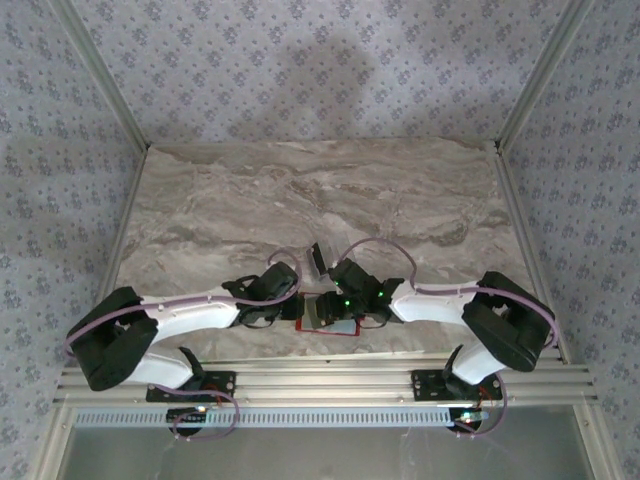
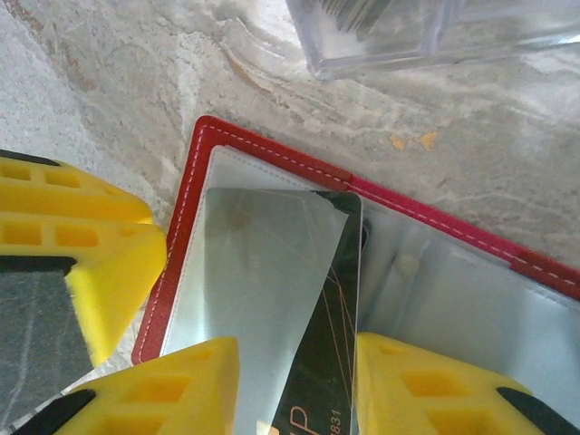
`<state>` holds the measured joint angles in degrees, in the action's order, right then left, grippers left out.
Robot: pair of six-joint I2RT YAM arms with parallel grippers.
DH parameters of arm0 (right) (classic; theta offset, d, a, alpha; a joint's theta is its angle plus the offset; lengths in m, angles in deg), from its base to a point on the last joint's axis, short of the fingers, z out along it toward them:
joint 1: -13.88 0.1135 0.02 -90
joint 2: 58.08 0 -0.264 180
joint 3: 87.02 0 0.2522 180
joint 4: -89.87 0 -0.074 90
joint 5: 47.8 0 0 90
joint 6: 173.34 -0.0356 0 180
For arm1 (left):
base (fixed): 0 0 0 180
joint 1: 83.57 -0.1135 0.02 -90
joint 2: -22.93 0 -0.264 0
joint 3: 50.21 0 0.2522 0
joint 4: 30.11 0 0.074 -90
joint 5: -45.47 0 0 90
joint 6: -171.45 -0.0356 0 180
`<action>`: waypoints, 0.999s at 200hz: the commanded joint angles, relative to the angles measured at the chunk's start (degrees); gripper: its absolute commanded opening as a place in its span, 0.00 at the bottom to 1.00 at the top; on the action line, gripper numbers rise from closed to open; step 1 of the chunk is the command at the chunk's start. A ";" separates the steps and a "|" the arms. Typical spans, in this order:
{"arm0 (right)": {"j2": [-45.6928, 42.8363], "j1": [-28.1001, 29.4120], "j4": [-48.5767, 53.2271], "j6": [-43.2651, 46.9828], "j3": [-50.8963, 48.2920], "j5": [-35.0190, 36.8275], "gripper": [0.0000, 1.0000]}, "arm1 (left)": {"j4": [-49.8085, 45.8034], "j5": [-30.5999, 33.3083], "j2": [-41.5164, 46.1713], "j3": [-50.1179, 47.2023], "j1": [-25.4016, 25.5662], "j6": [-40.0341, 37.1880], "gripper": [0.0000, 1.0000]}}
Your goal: Put the credit cards into the card holder
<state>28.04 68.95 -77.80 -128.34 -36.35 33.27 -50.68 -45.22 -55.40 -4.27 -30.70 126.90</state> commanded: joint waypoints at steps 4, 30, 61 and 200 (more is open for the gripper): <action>-1.40 0.94 2.60 0.18 0.42 0.81 0.42 | 1.23 -1.28 -1.69 -0.58 -0.13 -0.83 0.18; -1.34 1.78 4.06 -0.27 0.52 2.37 0.43 | 2.39 -1.68 -2.55 -1.25 -0.08 -0.54 0.17; -1.37 3.20 7.37 -0.25 1.34 5.84 0.44 | 3.11 -1.68 -2.96 -1.75 -0.12 -0.41 0.17; -1.84 7.05 5.10 1.57 3.66 4.05 0.42 | 4.08 -1.66 -3.00 -2.14 0.22 0.29 0.16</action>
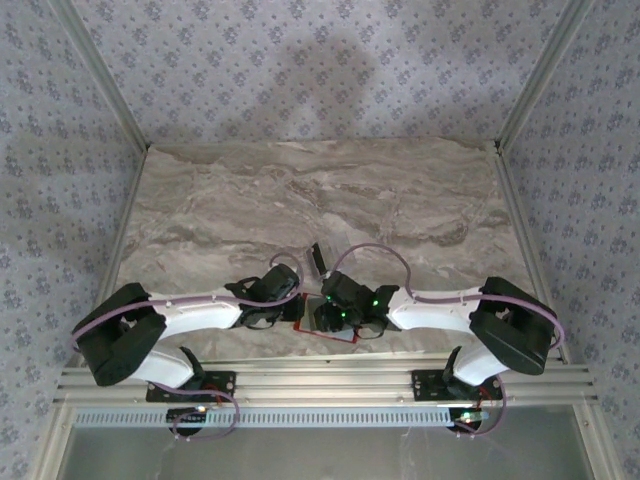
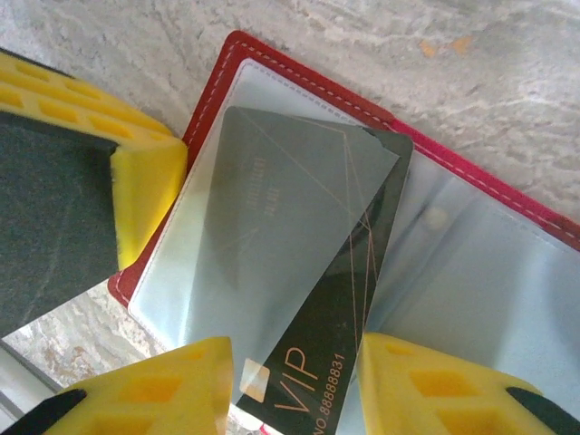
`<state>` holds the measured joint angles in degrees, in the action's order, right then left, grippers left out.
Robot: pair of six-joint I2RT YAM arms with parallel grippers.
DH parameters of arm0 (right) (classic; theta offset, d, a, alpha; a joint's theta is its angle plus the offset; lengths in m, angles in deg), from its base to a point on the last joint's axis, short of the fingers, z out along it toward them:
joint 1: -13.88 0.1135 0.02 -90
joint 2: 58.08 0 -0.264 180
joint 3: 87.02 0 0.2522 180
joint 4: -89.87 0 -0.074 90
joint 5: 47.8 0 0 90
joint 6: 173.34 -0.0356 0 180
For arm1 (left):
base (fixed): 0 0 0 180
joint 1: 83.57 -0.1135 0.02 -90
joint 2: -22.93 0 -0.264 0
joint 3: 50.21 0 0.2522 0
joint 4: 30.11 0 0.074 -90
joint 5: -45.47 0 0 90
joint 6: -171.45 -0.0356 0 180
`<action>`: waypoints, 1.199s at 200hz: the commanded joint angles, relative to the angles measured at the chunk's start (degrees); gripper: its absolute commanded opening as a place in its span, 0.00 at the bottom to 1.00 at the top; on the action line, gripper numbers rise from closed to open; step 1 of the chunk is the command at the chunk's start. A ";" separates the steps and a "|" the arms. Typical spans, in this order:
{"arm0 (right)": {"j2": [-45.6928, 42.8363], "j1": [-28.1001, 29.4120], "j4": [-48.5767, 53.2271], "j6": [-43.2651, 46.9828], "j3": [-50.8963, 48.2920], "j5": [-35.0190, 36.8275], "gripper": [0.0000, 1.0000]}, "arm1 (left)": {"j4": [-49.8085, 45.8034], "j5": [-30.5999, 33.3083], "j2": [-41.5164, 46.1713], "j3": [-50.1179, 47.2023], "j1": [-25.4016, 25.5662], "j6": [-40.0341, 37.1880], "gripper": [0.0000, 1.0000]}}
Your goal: Put the credit cards into the card holder
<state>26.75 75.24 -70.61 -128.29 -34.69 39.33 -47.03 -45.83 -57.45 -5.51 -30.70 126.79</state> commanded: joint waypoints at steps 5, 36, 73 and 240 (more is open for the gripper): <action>-0.44 0.77 -2.83 1.77 2.11 -2.61 0.42 | 0.43 -1.07 -0.86 -0.96 0.35 0.53 0.17; 1.15 0.86 -4.39 2.70 3.83 -3.74 0.42 | 0.52 -0.81 -0.62 -0.88 0.66 0.97 0.16; 5.01 0.30 -7.16 2.84 5.86 -5.52 0.41 | 1.22 -0.68 -0.49 -1.32 1.02 1.98 0.16; 1.35 -2.12 -0.71 4.18 3.96 -2.55 0.49 | -6.30 0.64 6.87 0.32 -0.21 -0.87 0.23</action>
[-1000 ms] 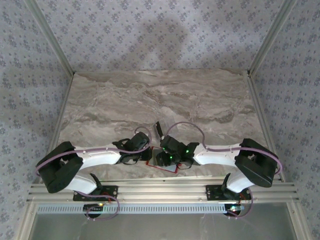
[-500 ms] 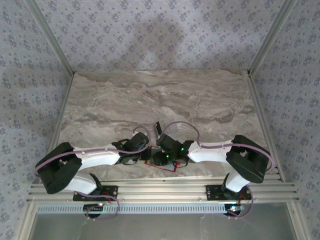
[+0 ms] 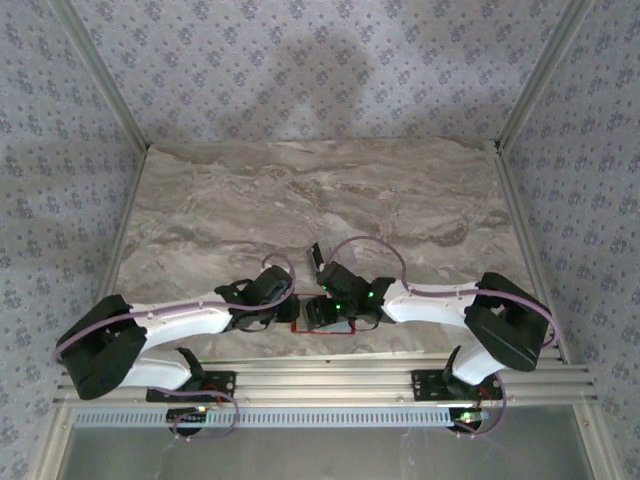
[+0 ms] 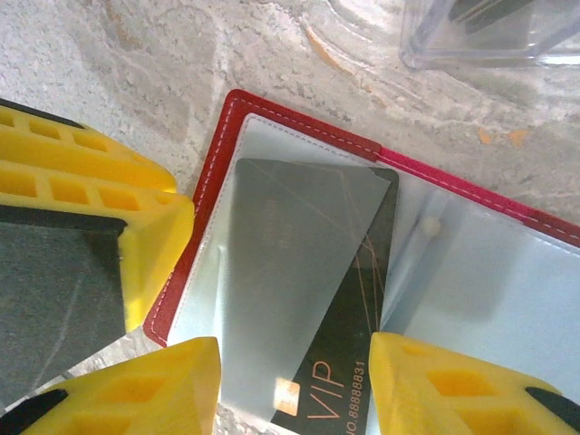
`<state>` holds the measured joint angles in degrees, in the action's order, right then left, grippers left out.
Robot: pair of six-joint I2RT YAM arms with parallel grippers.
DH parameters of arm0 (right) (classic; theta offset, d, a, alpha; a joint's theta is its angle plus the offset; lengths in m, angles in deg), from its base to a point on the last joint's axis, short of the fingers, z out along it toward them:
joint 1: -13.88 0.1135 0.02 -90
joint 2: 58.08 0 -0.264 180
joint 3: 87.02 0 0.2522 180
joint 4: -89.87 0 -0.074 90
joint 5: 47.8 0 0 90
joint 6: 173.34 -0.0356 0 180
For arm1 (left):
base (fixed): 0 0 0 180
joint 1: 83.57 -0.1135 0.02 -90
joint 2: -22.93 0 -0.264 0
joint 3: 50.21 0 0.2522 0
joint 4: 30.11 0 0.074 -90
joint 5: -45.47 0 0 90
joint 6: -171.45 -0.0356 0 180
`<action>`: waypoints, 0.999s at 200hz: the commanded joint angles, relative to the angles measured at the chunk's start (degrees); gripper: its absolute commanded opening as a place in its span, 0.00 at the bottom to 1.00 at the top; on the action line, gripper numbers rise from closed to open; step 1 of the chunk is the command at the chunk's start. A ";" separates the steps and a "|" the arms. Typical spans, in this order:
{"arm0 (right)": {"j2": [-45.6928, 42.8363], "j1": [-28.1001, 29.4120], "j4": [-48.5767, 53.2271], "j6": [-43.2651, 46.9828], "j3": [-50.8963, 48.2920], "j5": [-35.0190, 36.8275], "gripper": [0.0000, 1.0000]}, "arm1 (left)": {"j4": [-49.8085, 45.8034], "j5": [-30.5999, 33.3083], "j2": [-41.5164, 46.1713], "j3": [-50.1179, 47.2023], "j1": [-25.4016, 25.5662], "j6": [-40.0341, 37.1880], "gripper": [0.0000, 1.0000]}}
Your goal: Put the credit cards into the card holder
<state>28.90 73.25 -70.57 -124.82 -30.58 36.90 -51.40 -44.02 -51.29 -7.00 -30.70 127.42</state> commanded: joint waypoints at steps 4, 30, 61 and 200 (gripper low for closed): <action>-0.79 -0.08 -0.80 0.67 -0.16 -0.14 0.48 | -2.04 -1.21 0.58 1.90 -0.21 -1.62 0.24; -0.34 0.03 0.78 0.52 0.16 1.77 0.46 | -1.26 -1.73 -0.15 1.88 -0.21 -1.76 0.23; 0.92 0.85 3.91 0.88 0.77 6.40 0.45 | 0.01 -2.68 -1.63 1.71 -0.21 -2.11 0.23; 3.83 2.18 4.11 -0.33 1.64 7.38 0.30 | 1.42 -2.37 -4.36 1.49 0.77 -1.51 0.23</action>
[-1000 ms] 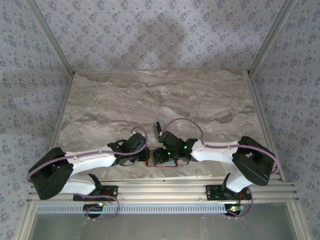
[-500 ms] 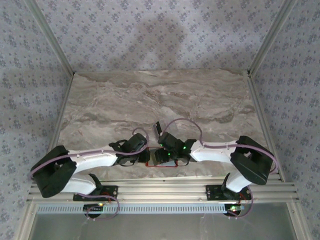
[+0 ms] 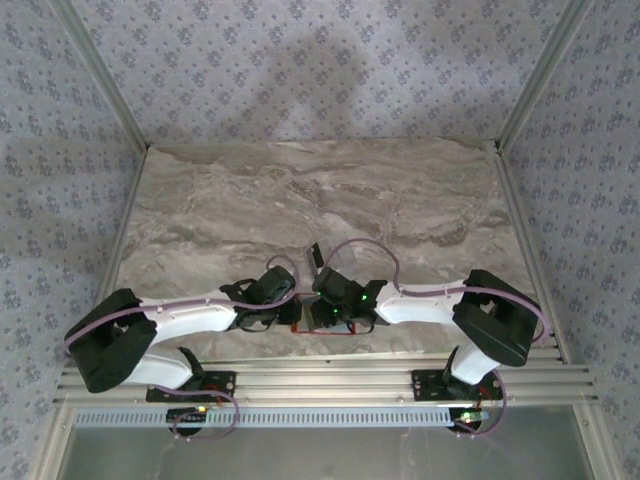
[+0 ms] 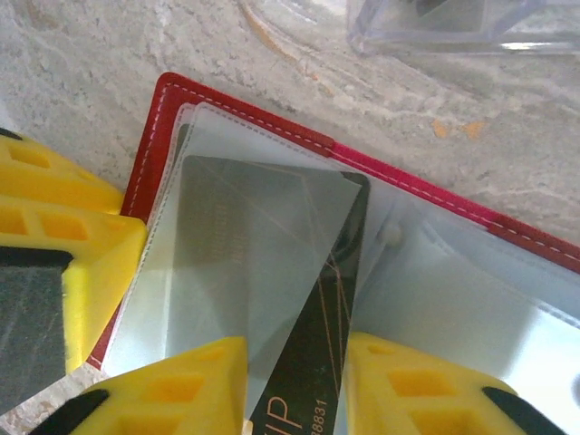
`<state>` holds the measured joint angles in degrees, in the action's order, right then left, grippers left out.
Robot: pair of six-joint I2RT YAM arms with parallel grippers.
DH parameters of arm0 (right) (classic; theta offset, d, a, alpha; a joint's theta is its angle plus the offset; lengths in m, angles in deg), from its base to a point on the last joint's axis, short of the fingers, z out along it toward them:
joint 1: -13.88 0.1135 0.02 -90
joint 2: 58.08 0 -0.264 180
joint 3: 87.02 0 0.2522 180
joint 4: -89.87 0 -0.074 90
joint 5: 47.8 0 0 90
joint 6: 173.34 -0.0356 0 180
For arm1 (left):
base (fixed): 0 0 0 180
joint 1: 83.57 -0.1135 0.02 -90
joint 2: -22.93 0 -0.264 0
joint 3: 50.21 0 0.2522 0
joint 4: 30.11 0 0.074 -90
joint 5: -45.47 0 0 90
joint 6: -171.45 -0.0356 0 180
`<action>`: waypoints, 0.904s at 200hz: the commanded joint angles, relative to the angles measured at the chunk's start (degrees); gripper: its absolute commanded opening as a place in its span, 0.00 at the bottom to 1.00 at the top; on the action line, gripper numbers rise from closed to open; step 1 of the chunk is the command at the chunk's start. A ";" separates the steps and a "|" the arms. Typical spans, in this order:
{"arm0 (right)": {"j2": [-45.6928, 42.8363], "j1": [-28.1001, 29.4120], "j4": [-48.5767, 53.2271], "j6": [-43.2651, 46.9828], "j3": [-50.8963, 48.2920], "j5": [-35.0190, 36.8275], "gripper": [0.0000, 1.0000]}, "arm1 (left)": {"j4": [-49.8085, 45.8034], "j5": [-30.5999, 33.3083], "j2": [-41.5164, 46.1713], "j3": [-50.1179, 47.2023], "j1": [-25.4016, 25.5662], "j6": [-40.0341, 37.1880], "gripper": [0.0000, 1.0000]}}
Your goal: Put the credit cards into the card holder
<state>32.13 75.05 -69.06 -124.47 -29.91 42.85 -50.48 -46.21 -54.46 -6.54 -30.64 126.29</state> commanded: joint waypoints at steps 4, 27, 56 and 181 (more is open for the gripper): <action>0.61 0.29 2.65 -0.83 0.96 1.57 0.28 | 0.46 -0.17 -1.16 1.05 0.76 -0.37 0.23; 0.73 0.07 2.33 -1.71 0.54 1.53 0.24 | 0.59 0.09 -1.36 0.94 0.99 -0.19 0.23; 1.31 -0.13 0.23 -2.58 0.19 0.05 0.20 | 1.34 0.20 -2.21 0.86 1.64 0.18 0.23; -3.44 1.04 1.72 -3.07 -2.21 2.67 0.41 | 1.34 1.94 -1.92 -0.02 2.80 1.13 0.23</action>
<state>30.89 75.29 -69.76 -127.62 -30.80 43.54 -48.73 -43.63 -55.75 -6.06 -28.67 126.99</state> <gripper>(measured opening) 0.394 0.226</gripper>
